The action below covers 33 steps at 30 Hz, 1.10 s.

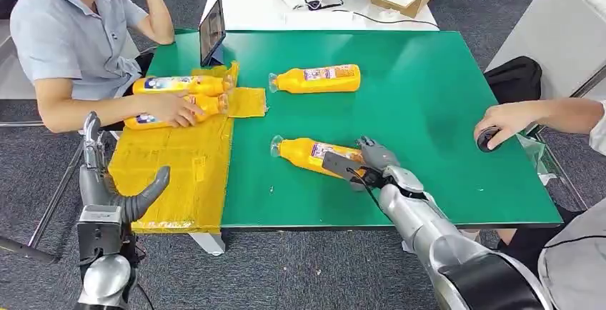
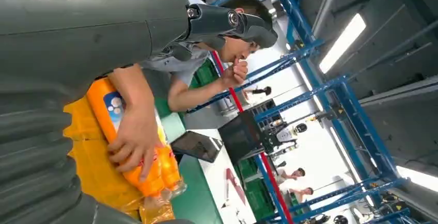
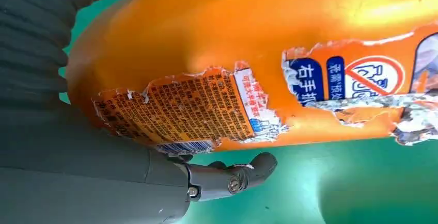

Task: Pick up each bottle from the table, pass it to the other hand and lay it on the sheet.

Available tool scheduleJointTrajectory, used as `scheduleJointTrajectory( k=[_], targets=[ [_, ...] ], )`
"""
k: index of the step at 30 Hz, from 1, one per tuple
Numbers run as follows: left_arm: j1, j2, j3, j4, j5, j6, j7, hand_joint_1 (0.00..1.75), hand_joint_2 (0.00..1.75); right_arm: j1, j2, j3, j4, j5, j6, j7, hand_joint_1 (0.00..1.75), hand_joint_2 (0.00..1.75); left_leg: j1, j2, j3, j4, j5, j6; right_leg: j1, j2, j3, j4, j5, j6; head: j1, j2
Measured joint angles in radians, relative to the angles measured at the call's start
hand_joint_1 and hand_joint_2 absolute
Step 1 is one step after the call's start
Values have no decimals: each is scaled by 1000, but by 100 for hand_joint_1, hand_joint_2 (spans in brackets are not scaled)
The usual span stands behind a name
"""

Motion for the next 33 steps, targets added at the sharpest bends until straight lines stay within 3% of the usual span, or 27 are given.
scheduleJointTrajectory(
  k=[3,9,20,33],
  targets=[
    [-22,8,1,10,42,-35,4,0,175,-20,3,1,24,-32,26,35,175,175,0,0,1,0,0,0,0,0,1,0,0,0,0,0],
    [-20,14,18,23,138,-110,25,0,175,-12,-14,-5,31,-84,29,-34,175,175,0,0,3,0,0,0,0,0,3,0,0,0,0,0],
    [-10,14,35,32,138,-112,19,0,175,3,-30,-29,31,-145,32,-91,175,175,0,0,4,0,-1,0,0,0,3,0,0,0,0,0],
    [-7,2,30,45,204,-172,21,0,175,93,-26,-192,-10,-446,153,-395,175,175,0,0,4,0,-1,0,0,0,4,0,0,0,0,0]
  ],
)
